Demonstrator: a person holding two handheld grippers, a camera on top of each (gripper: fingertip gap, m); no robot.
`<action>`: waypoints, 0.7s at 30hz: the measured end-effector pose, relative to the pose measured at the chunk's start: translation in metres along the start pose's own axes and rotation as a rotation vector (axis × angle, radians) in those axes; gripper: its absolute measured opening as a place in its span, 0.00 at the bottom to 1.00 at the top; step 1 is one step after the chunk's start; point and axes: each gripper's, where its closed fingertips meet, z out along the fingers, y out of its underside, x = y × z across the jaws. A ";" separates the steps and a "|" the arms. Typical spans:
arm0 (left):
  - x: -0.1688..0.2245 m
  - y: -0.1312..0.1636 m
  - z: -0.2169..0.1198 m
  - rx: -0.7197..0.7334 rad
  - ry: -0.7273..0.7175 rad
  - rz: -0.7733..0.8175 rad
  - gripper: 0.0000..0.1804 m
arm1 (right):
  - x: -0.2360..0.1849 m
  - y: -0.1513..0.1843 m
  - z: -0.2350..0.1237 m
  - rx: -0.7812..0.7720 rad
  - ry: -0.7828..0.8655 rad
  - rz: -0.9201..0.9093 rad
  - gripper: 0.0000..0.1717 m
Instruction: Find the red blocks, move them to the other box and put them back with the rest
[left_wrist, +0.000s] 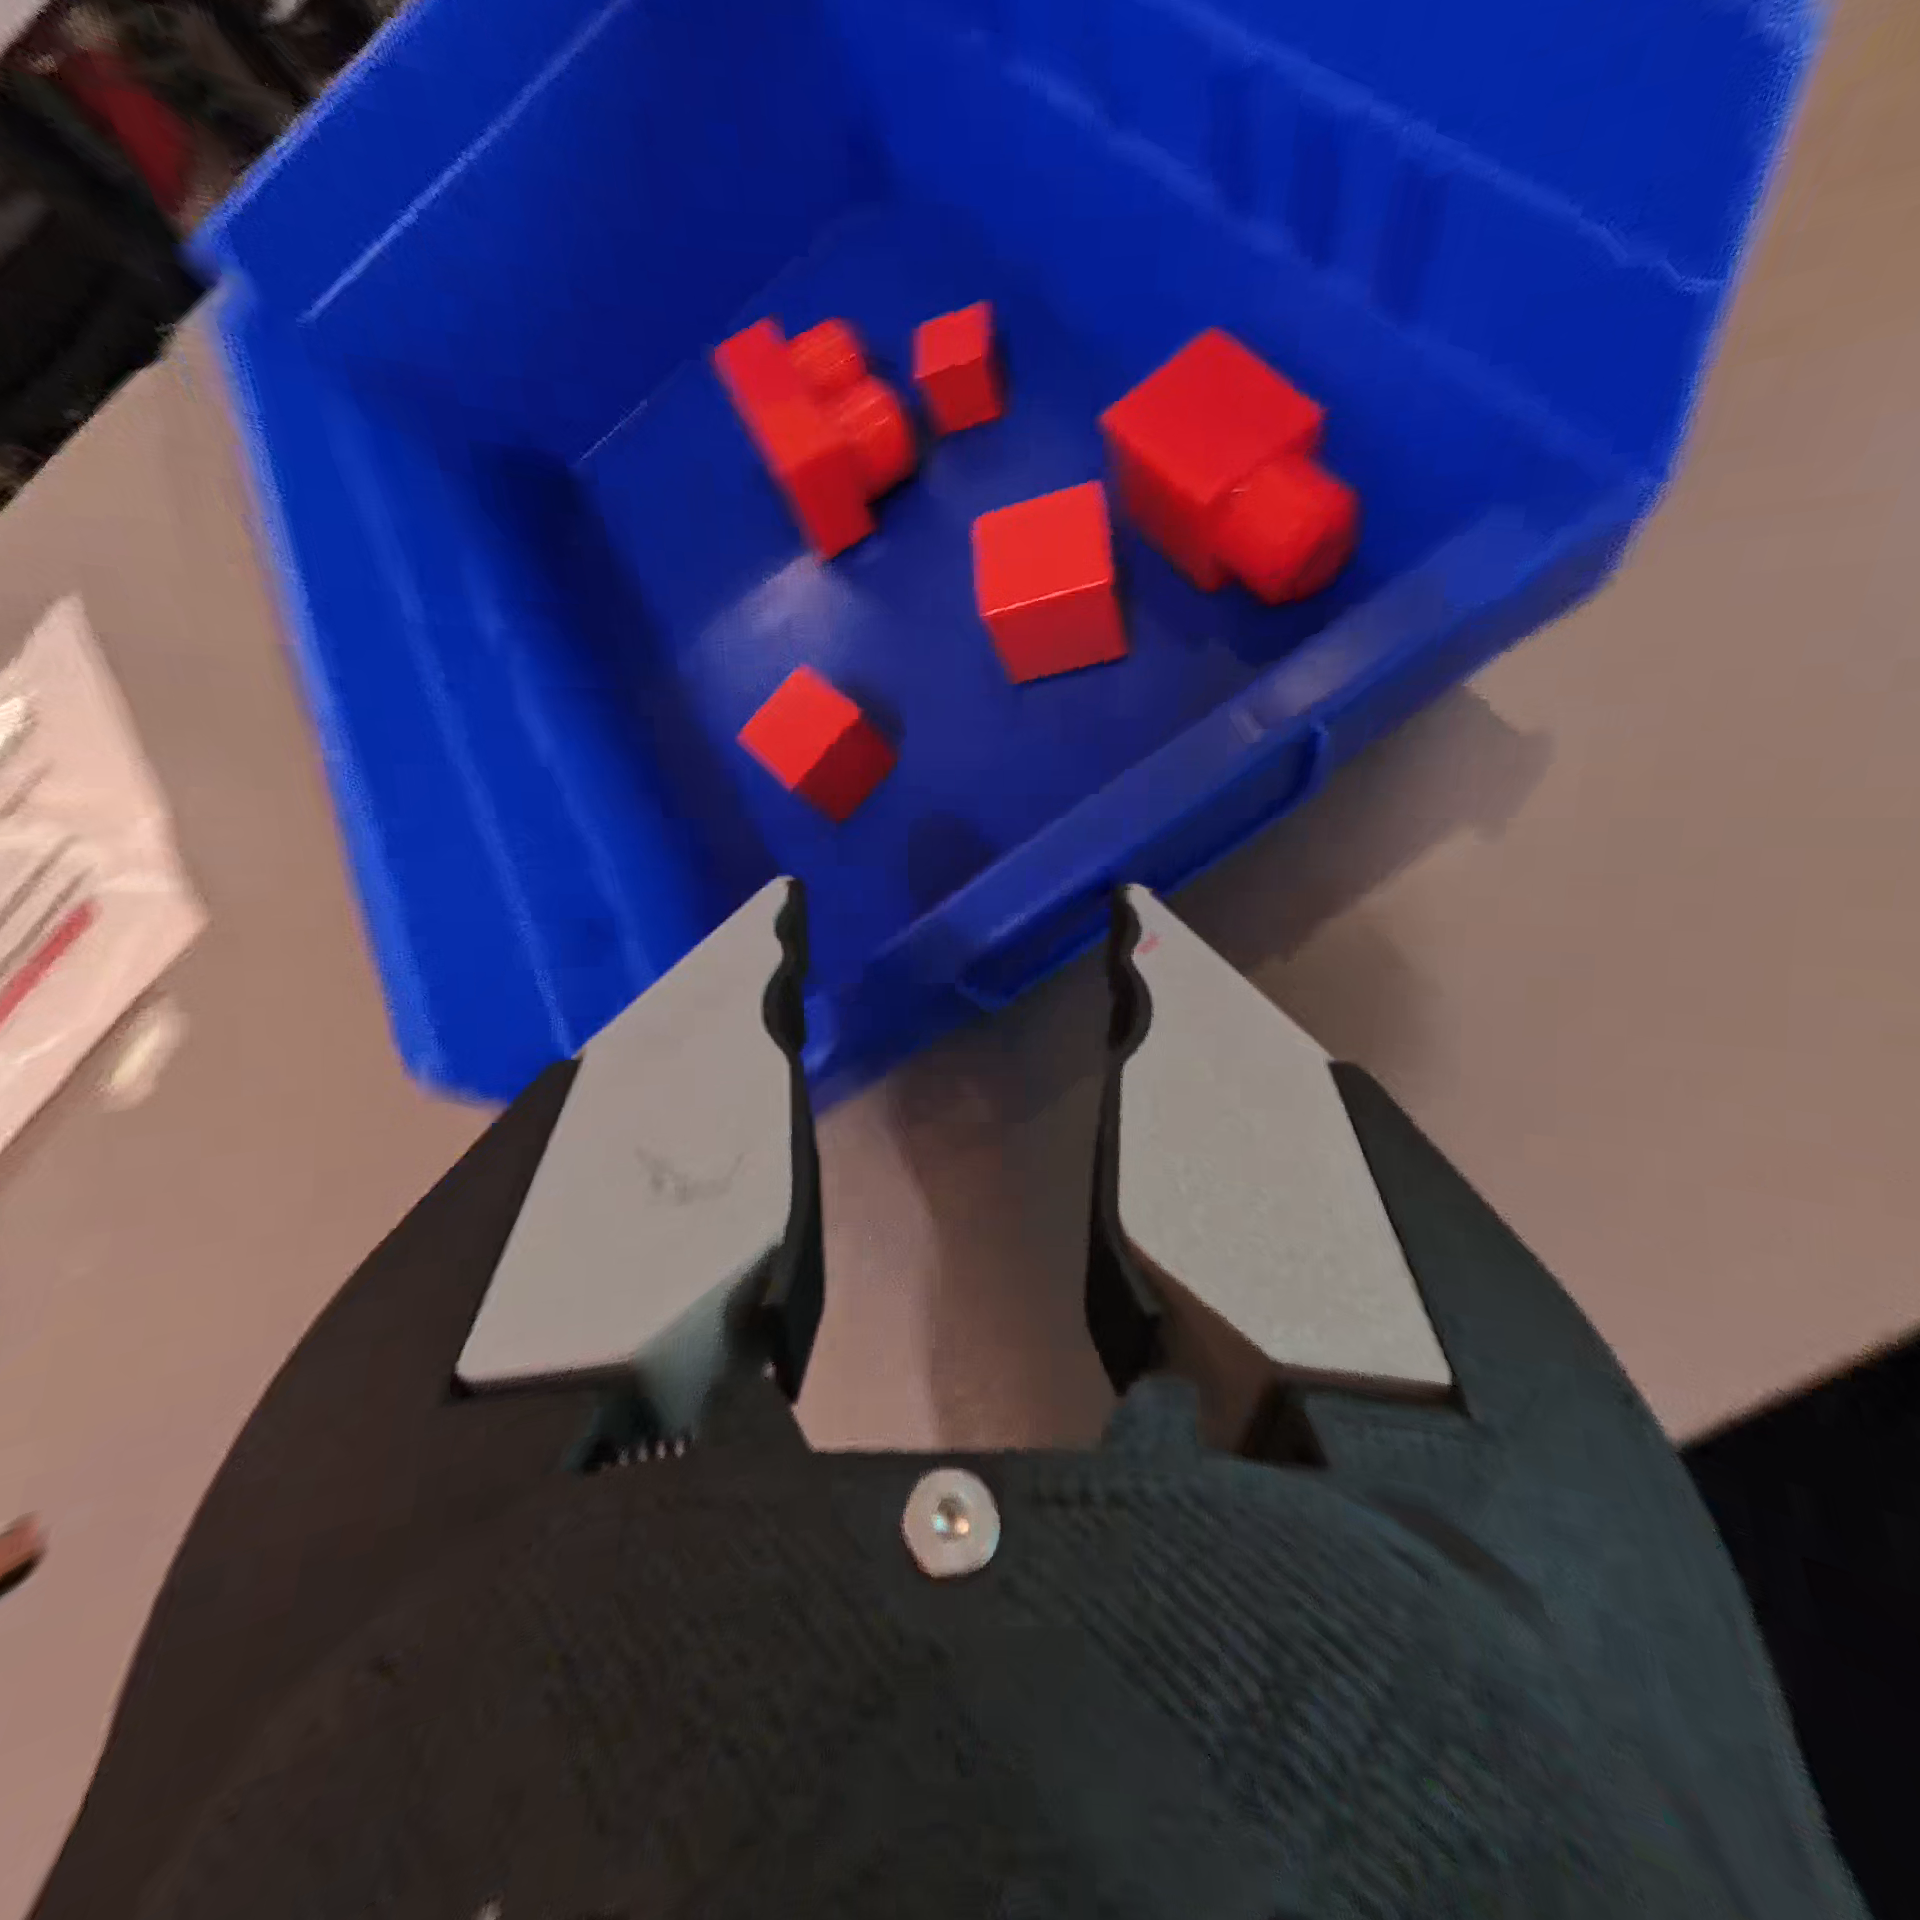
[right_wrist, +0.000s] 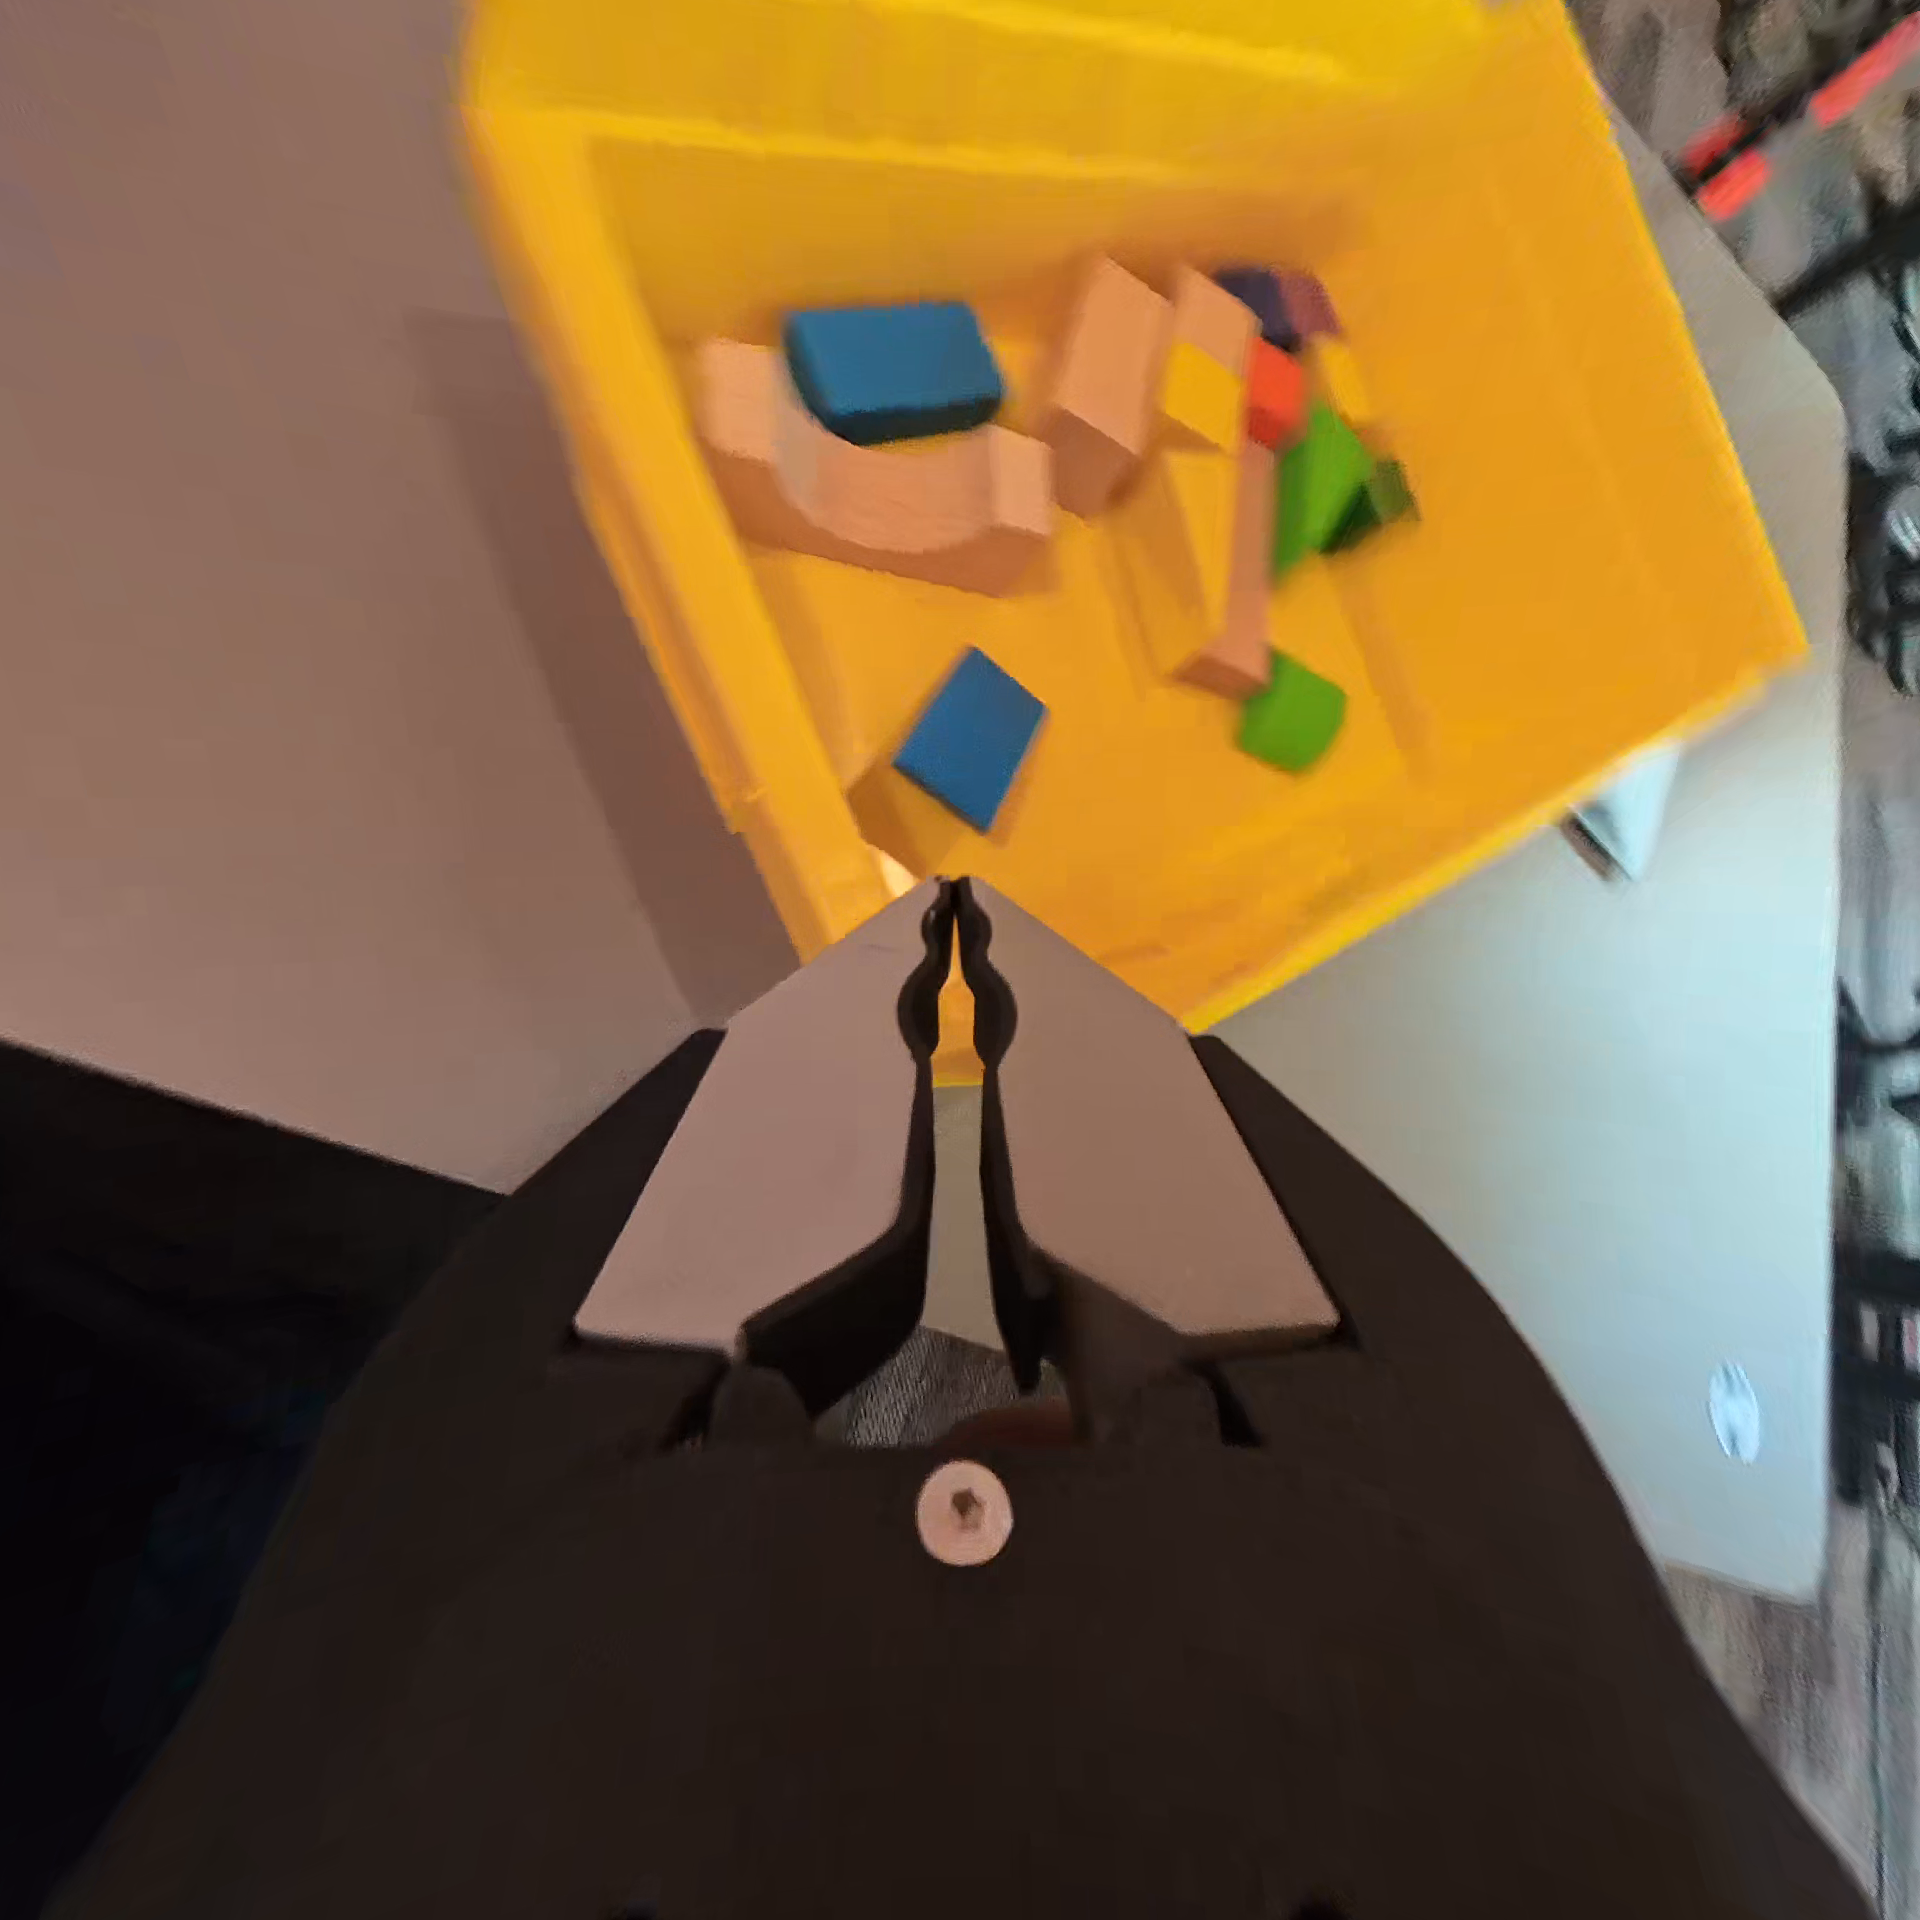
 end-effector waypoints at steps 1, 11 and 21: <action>-0.022 0.009 -0.001 -0.013 -0.060 -0.024 0.23 | 0.023 0.012 0.003 -0.021 0.039 0.050 0.00; 0.032 -0.033 -0.023 0.240 0.266 -0.148 0.29 | 0.018 -0.009 0.008 0.164 -0.180 0.308 0.30; 0.025 -0.059 0.049 0.131 0.086 -0.116 0.14 | -0.034 -0.075 0.064 0.209 -0.157 0.280 0.36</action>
